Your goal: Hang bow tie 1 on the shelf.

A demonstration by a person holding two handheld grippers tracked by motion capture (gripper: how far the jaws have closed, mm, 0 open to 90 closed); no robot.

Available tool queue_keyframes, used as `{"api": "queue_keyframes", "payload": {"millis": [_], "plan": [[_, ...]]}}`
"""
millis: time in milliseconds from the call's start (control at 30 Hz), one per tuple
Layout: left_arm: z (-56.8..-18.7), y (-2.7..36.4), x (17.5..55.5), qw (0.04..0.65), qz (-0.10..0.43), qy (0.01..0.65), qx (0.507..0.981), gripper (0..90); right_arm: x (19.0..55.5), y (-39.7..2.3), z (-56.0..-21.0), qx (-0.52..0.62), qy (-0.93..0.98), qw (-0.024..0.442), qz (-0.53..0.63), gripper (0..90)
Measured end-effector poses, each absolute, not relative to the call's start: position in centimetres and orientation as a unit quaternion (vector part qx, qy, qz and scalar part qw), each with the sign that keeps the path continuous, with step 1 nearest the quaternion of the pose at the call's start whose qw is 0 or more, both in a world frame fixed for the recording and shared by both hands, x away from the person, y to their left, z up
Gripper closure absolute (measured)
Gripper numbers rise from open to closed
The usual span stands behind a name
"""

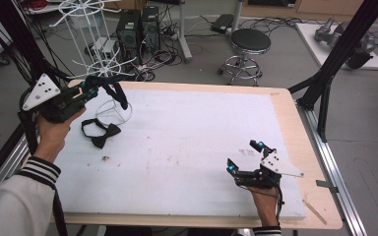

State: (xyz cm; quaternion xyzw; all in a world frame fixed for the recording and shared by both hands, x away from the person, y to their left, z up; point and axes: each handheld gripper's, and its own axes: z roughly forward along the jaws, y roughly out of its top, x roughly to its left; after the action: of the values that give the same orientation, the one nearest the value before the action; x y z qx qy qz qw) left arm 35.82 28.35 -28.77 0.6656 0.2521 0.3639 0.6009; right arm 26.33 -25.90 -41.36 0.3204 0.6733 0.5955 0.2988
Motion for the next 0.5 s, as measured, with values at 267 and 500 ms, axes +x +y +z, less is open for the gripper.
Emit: {"api": "queue_keyframes", "payload": {"millis": [267,500], "plan": [[-28.9,28.0,36.3,0.599,0.374,0.259,0.659,83.6,25.7,-26.6,-41.0,0.319,0.661,0.302,0.609,0.8],[-29.2,27.9,36.6,0.6,0.374,0.267,0.654,83.6,25.0,-27.3,-40.7,0.317,0.638,0.323,0.623,0.8]]}}
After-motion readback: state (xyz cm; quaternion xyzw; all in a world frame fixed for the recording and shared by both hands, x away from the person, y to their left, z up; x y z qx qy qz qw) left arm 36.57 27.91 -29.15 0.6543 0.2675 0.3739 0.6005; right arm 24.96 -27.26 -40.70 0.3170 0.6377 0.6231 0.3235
